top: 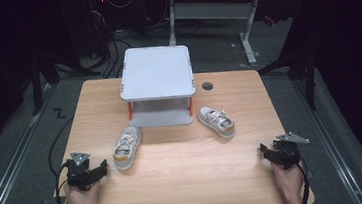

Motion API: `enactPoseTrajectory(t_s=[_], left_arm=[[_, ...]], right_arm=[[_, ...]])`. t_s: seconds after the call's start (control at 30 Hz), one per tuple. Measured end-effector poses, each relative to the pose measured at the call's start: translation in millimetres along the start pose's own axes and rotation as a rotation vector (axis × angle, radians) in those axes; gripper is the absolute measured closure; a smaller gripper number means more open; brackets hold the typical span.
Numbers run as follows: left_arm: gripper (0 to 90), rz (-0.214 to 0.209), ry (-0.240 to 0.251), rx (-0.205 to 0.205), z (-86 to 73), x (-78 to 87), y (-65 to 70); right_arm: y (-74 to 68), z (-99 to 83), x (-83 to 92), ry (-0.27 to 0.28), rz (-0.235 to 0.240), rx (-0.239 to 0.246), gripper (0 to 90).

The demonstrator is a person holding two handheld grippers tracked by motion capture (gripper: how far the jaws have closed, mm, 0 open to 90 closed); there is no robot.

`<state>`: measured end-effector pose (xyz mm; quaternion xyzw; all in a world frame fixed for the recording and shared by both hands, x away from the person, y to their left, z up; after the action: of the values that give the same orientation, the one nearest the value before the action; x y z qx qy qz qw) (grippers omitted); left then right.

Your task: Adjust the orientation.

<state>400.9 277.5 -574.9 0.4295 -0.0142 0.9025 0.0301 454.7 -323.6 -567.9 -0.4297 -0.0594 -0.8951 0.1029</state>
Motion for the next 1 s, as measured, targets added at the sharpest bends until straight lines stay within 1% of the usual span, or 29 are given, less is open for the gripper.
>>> enactPoseTrajectory(t_s=[0.13,0.23,0.43,0.5,0.63,0.7,0.73,0.83,0.87,0.9,0.97,1.0], left_arm=[[27.5,-0.003,0.000,0.003,0.1,0.0,0.2],[30.5,-0.014,0.006,-0.011,0.1,0.6,2.6],[31.2,-0.019,0.002,-0.020,0.1,0.6,3.0],[31.5,-0.024,0.003,-0.029,0.5,0.4,3.0],[35.7,-0.029,0.007,-0.038,0.3,1.2,4.4],[38.8,-0.028,0.013,-0.040,1.0,1.1,4.7],[41.3,-0.029,0.007,-0.047,1.7,1.4,5.4],[46.0,0.012,-0.005,-0.067,3.9,2.4,6.0],[46.4,0.005,-0.011,-0.075,4.5,3.0,7.0],[46.4,0.005,-0.011,-0.075,4.5,3.0,7.0],[47.4,-0.031,-0.017,-0.053,7.1,4.7,9.5],[49.0,-0.018,-0.016,-0.039,8.5,6.2,8.3]], right_arm=[[-0.1,0.0,0.0,0.000,0.003,-0.001,42.4],[-0.4,-0.1,-0.1,-0.001,0.004,-0.002,42.0],[-0.5,-0.1,0.0,-0.001,0.004,0.000,41.6],[-0.5,-0.1,0.0,-0.002,0.003,0.000,41.6],[-0.6,-0.1,-0.1,-0.002,0.004,0.000,41.6],[-0.5,0.0,-0.2,-0.001,0.004,0.000,41.5],[-0.5,0.0,-0.2,-0.001,0.004,0.000,41.5],[-0.5,0.0,-0.1,-0.001,0.004,0.001,41.4],[-0.6,-0.1,-0.1,-0.002,0.005,0.001,41.3],[-0.7,0.0,-0.2,-0.002,0.006,0.000,41.2],[-0.7,0.0,-0.1,-0.001,0.008,-0.001,41.2],[-0.6,0.0,-0.1,-0.001,0.008,-0.001,41.4]])
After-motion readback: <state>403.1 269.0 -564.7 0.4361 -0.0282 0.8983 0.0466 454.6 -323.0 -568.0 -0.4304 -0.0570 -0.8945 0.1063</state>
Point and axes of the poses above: each handheld gripper's, and its own axes: x roughly backward along the jaws, z roughly out of its top, y roughly to its right, the point moved 10 cm from there along -x, roughly forward along the jaws, and after that the axes turned 9 degrees about -y, right-handed, at the moved point
